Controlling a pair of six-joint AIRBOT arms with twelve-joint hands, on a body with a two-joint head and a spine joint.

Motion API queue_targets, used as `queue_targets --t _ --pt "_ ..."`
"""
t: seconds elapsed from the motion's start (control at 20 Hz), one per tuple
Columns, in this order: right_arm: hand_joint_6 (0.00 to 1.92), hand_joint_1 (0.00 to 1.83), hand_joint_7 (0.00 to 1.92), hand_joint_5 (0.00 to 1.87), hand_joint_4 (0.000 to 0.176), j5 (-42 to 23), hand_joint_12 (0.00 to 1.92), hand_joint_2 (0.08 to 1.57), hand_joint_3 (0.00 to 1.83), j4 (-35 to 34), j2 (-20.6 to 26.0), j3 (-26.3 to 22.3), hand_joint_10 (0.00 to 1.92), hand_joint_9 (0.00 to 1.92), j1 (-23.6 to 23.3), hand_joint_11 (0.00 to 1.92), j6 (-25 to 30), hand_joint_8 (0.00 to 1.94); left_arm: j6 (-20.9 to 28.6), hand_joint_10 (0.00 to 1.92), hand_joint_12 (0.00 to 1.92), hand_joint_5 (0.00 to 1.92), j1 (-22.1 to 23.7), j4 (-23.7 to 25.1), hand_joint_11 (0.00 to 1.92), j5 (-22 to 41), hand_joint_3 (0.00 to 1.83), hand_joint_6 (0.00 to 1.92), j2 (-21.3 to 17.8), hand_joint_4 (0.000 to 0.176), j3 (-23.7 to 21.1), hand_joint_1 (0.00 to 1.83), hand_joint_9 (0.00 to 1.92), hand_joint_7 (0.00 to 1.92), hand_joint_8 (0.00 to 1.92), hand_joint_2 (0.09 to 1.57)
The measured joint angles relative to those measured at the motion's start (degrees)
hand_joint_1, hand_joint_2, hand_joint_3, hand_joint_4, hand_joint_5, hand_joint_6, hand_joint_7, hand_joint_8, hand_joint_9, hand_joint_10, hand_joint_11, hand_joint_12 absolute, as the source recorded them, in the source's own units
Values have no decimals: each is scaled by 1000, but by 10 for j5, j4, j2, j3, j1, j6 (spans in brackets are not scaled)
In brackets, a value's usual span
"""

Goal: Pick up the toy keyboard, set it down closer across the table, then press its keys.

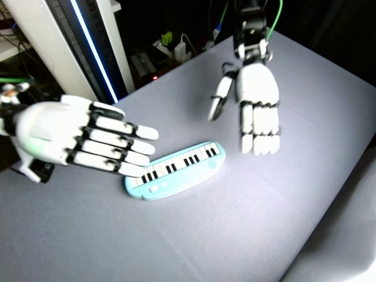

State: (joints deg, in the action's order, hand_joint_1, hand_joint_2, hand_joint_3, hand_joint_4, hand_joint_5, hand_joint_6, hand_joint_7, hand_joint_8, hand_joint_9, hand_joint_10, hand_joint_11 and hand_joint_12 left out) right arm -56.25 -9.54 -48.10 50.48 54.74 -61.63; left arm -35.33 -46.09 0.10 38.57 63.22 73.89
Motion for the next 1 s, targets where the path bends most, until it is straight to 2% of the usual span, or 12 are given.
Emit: queue_targets --t 0.05,0.1,0.25,0.3,0.45,0.55,0.65,0.7,0.75,0.8,0.9,1.0 --pt "5 93 0 16 50 19 0 1370 3 3 -8 7 0 0 -9 0 -5 0 -10 0 0 45 -10 -22 0 17 15 8 -10 67 -8 503 0 0 0 1253" --pt "23 50 0 65 24 53 0 1370 3 5 -24 18 0 0 -22 0 -13 0 -16 0 0 46 -25 -45 0 46 14 7 -24 2 -17 587 0 0 0 1263" --pt "40 103 0 147 46 131 0 1380 3 6 -55 39 0 0 -46 0 -47 0 -21 0 0 21 -53 -81 0 114 11 0 -42 0 -36 611 0 0 0 1285" --pt "44 129 0 297 0 149 0 1376 1 3 -62 44 0 0 -52 0 -59 0 -21 0 0 24 -57 -89 0 124 8 2 -44 0 -41 622 0 0 0 1285" --pt "36 24 46 652 0 180 0 1372 0 -13 -71 55 0 0 -52 0 -70 3 -21 0 0 16 -59 -85 0 144 8 0 -45 0 -46 583 0 0 0 1296" --pt "46 4 76 699 0 166 0 1373 0 -14 -71 54 0 0 -56 0 -81 10 -21 0 0 21 -60 -87 0 151 5 2 -45 13 -46 594 0 0 0 1294" --pt "2 0 11 409 0 161 0 1352 0 -16 -71 54 0 0 -56 0 -81 0 -21 0 0 30 -64 -87 0 155 1 4 -45 5 -47 617 0 0 0 1289" --pt "0 6 0 35 49 163 0 1363 0 -18 -70 49 0 0 -56 0 -83 0 -21 0 0 34 -67 -90 0 155 0 5 -45 0 -47 605 0 0 0 1284" --pt "0 18 0 6 49 165 0 1366 0 -24 -70 46 0 0 -56 0 -86 0 -21 0 0 39 -70 -92 0 155 0 6 -45 0 -47 596 0 0 0 1285" --pt "0 18 0 6 49 167 0 1366 0 -25 -69 42 0 0 -56 0 -86 0 -21 0 0 39 -70 -94 0 157 0 6 -46 0 -47 596 0 0 0 1285" --pt "0 8 0 0 0 160 0 1380 5 -22 -48 24 0 0 -56 0 -86 0 -21 0 0 40 -71 -97 0 165 0 4 -46 0 -50 609 0 0 0 1286" --pt "0 0 0 0 0 133 0 1400 12 -24 -34 18 0 0 -51 0 -87 0 -21 0 0 41 -76 -101 0 172 0 4 -48 0 -52 611 0 0 0 1281"
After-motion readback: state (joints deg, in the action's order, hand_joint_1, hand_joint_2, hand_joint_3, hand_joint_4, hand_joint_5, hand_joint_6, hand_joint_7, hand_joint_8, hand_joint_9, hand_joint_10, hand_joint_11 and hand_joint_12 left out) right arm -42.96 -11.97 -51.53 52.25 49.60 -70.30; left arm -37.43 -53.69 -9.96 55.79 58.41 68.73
